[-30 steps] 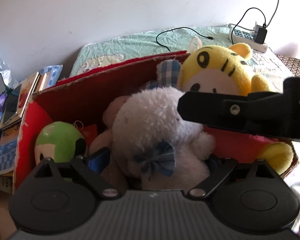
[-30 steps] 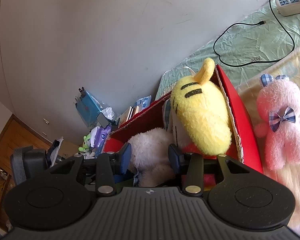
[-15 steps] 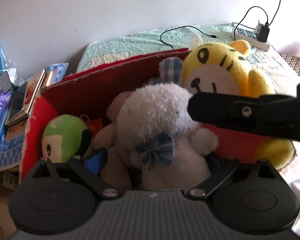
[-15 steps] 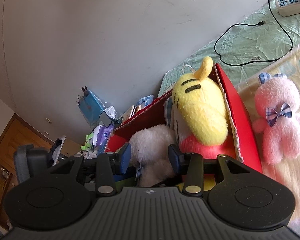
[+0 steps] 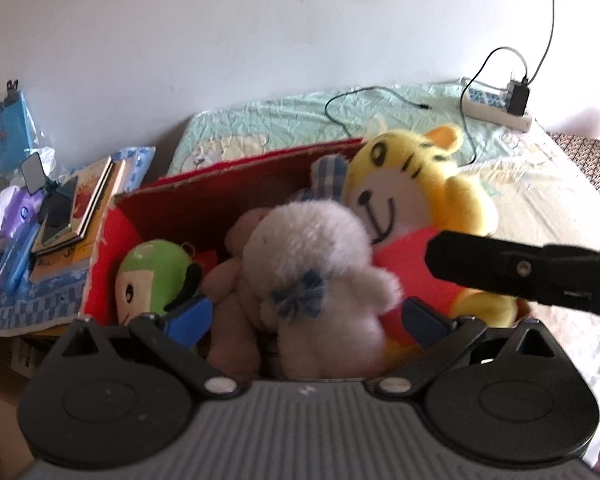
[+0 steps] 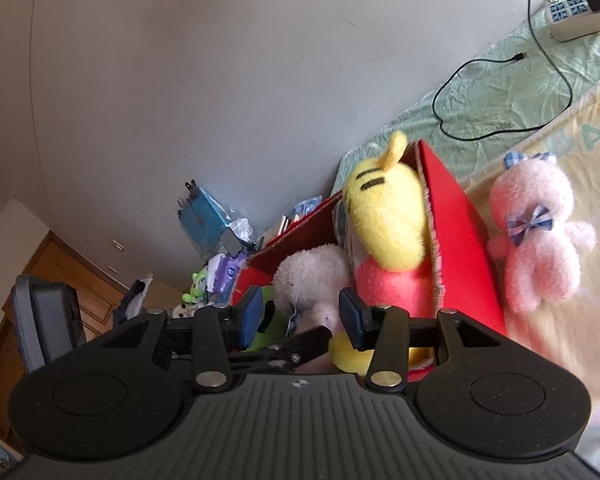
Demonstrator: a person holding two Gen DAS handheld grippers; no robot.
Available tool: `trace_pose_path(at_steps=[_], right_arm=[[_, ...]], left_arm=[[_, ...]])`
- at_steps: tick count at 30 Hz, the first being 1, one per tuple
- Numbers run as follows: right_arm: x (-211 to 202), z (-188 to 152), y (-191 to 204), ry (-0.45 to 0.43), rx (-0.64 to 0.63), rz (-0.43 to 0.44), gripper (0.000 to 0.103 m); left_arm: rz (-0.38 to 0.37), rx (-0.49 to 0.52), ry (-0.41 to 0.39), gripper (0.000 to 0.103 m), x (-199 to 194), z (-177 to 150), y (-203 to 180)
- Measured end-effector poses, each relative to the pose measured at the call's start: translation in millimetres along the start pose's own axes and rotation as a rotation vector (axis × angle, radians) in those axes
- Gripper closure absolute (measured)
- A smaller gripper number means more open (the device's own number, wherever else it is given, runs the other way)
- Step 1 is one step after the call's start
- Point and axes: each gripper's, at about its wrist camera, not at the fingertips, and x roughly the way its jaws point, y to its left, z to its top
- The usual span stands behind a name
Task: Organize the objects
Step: 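Move the right gripper to the pink-white bunny with blue bow on the bed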
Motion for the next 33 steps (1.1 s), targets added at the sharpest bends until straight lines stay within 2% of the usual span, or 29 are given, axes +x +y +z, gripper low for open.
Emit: trace_pose_path(at_steps=[7,12,17,20,25,33], right_arm=[[-43,14,-26,-0.073,0.050,-0.014,0.056],[-62,24,-62,-0.081,0.115,-0.102,0.057],[-59,27,-96,-0.022,0.133,-0.214,0.057],[-51,27,-115,0.029,0.125,-0.240,0.058],[-32,28,-141,0.096,0.126,-0.225,0.058],[4,35,-160,0.177,0.094,-0.206,0.058]], left_arm=[[-0.062,0.001,-0.069,0.003,-20,11,-37],[-0.119,0.029,-0.101,0.004,-25,12,-72],[-0.145,0.059,-0.119,0.004,-26,8,-99],[-0.151,0.055,-0.094,0.005,-21,6,-108],[-0.128,0.043,-0.076,0.005,-17,3,-119],[-0.099,0.004,-0.067,0.005,-17,3,-121]])
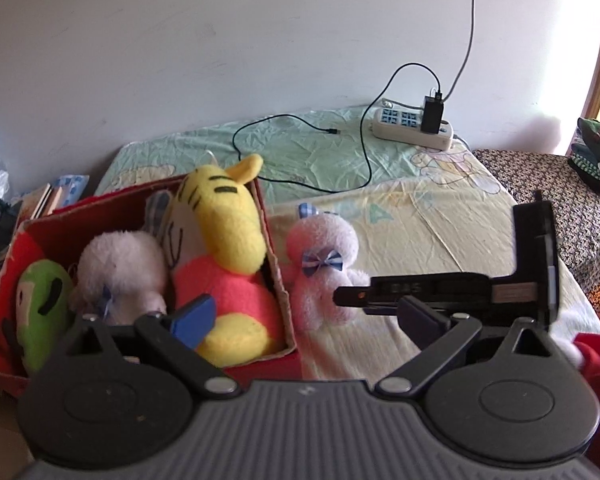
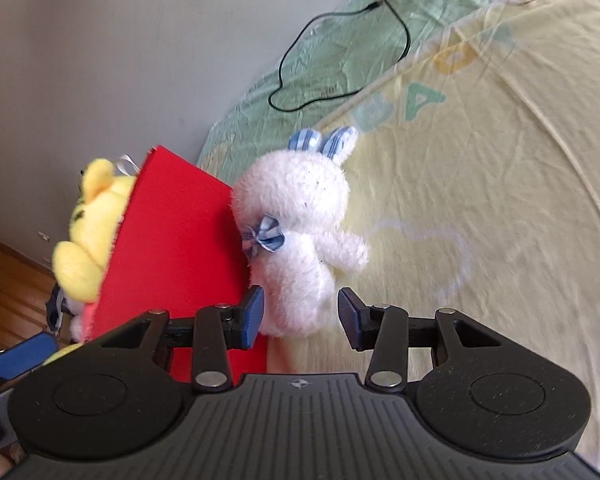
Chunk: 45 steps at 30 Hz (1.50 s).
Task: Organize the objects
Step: 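Move the right gripper to the pink-white bunny with blue bow on the bed, then close the right gripper on the pink-white bunny's head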
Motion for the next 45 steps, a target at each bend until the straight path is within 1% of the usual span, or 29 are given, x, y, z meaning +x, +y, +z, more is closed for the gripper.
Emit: trace_pose_path(at_steps=[1,2,3,6,8,12,17,19,22,26,28,29,31,34,38,41,44,45], right_arm=[[3,1,-1,0.006,-0.003,0.003,0.059],[6,2,-1,0.014,-0.007,0.006,0.064],[9,2,-2,0.025,-0.011,0.010,0.071],[9,3,-4,0.039,-0.011,0.022,0.075],[5,4,-7,0.037,-0.010,0.028,0.076],[-14,4,-15,0.042,0.003,0.038,0.077],[-55,-11,-31,0.050,0.014,0.036,0.077],[-70,-19,-37,0.065,0.015,0.025,0.077],[-94,-29,-44,0.064,0.008,0.008,0.077],[-121,-41,-58,0.081,0.055,0.005,0.077],[-130,-48,-62,0.103,0.061,0.001,0.075],[-136,-50,-64,0.107,0.060,-0.005,0.072],[-146,-50,-70,0.089,0.069,-0.024,0.072],[-159,-43,-79,0.052,0.100,-0.009,0.069],[-153,-34,-77,0.041,0.073,0.016,0.065],[-134,-29,-79,0.049,0.075,0.044,0.058],[-120,-24,-82,0.057,0.086,0.061,0.058],[-115,-22,-81,0.062,0.090,0.072,0.057]], left_arm=[[0.005,-0.004,0.002,0.005,0,0,0],[0.009,-0.007,0.004,0.005,0,1,-1],[0.014,-0.008,0.005,0.005,-1,1,-2],[0.020,-0.009,0.007,0.005,-2,3,-5],[0.008,-0.007,0.005,0.005,-2,5,-9],[-0.044,0.021,-0.005,0.005,-3,8,-23],[-0.133,0.083,0.016,0.005,5,4,-51],[-0.167,0.102,0.035,0.005,11,1,-61],[-0.217,0.111,0.070,0.005,20,-3,-72],[-0.264,0.105,0.118,0.006,30,-13,-81],[-0.289,0.093,0.146,0.006,36,-20,-84],[-0.299,0.086,0.160,0.006,40,-24,-85],[-0.313,0.074,0.185,0.006,45,-31,-88],[-0.323,0.061,0.226,0.006,54,-42,-92],[-0.319,0.024,0.287,0.009,68,-55,-94],[-0.309,0.003,0.308,0.010,77,-57,-97],[-0.282,0.000,0.323,0.012,88,-55,-100],[-0.274,-0.006,0.327,0.011,91,-54,-100]])
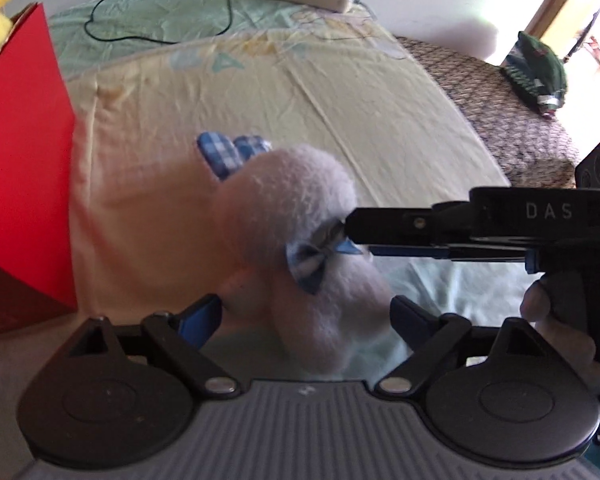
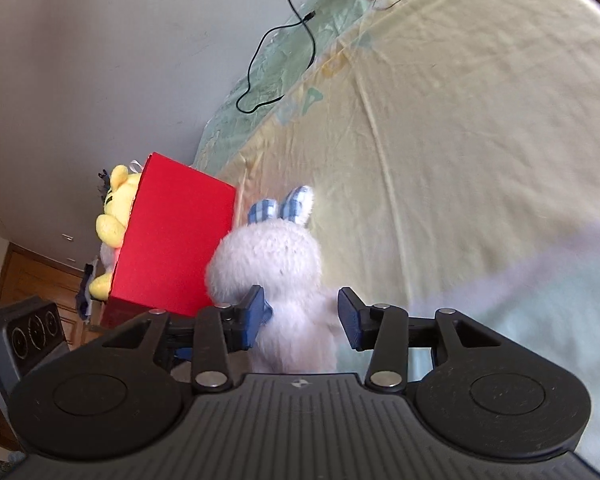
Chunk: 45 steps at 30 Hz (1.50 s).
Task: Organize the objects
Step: 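Close the right gripper on the pink-white bunny's head, then lift the bunny with the right gripper and carry it over the red box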
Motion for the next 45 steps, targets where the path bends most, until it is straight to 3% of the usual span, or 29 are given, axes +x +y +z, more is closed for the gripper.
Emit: trace_pose_path(at_steps=[4,10,15,21,32,39,45], right_arm=[[16,6,4,0.031,0.007,0.040,0.057],[20,5,0,0.077,0.035,0.078,0.057],[12,-5,4,0.104,0.028,0.090,0.062],[-9,-13,8,0.046,0.039,0.106,0.063],[-38,-10,74,-0.112,-0.116,0.217,0.063],[-25,-14,137,-0.185,-0.205,0.288,0.063],[13,-25,190,-0.203,-0.244,0.314,0.063]], left_arm=[[-0.019,-0.057,-0.004,0.009,4,7,10],[-0.057,-0.076,-0.006,0.018,1,6,14],[-0.006,0.003,-0.017,0.019,1,7,-5],[-0.016,0.058,-0.048,0.019,-13,7,-17],[0.050,0.138,-0.273,0.019,-96,11,-20],[0.067,0.135,-0.429,0.019,-157,11,16],[0.087,0.126,-0.486,0.019,-197,0,73]])
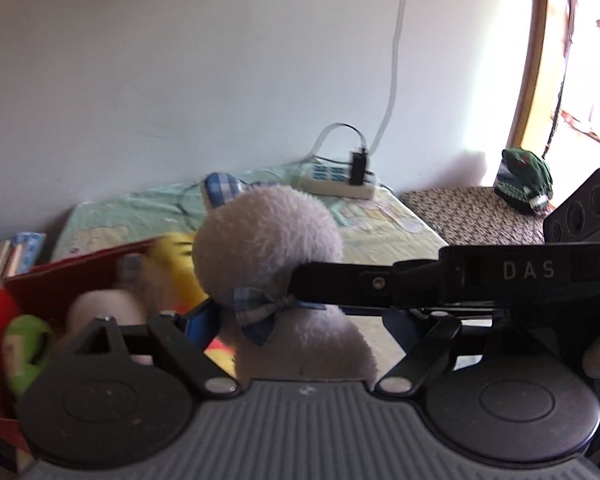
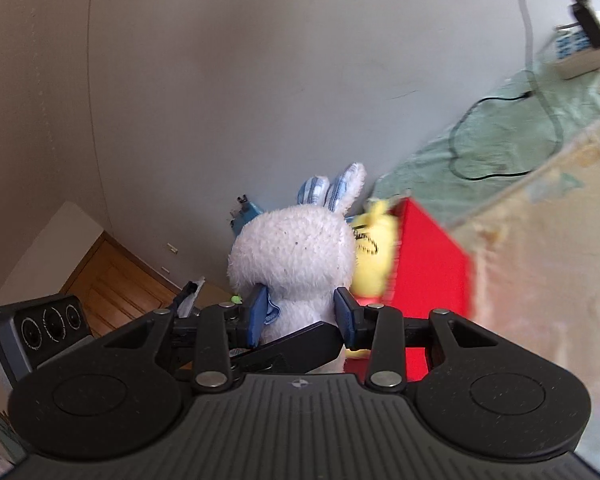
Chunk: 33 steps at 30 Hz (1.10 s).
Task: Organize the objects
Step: 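Lift the bunny with the right gripper and carry it over the red box, then lower the bunny into the red box and open the right gripper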
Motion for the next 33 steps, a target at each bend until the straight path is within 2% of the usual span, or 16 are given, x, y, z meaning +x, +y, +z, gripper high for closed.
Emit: trace_pose_path(at_steps=[8,13,16,22,28,33], right_arm=[[86,-19,41,0.004,-0.012,0.035,0.063],[129,-32,47,0.000,0.024,0.018,0.063],[147,-41,49,0.010,0.026,-0.021,0.063],[177,-50,41,0.050,0.018,-0.137,0.062],[186,-54,46,0.080,-0.031,-0.208,0.064],[194,-57,45,0.113,-0.055,-0.232,0.067]], left_arm=[[0.058,-0.003,-0.037,0.018,-32,-8,88],[0.078,0.004,-0.028,0.017,-30,-13,135],[0.085,0.009,-0.009,0.015,-20,-19,159],[0.084,-0.023,0.065,0.012,8,-36,193],[0.056,-0.090,0.139,0.011,25,-53,205],[0.076,-0.090,0.146,0.011,26,-60,205]])
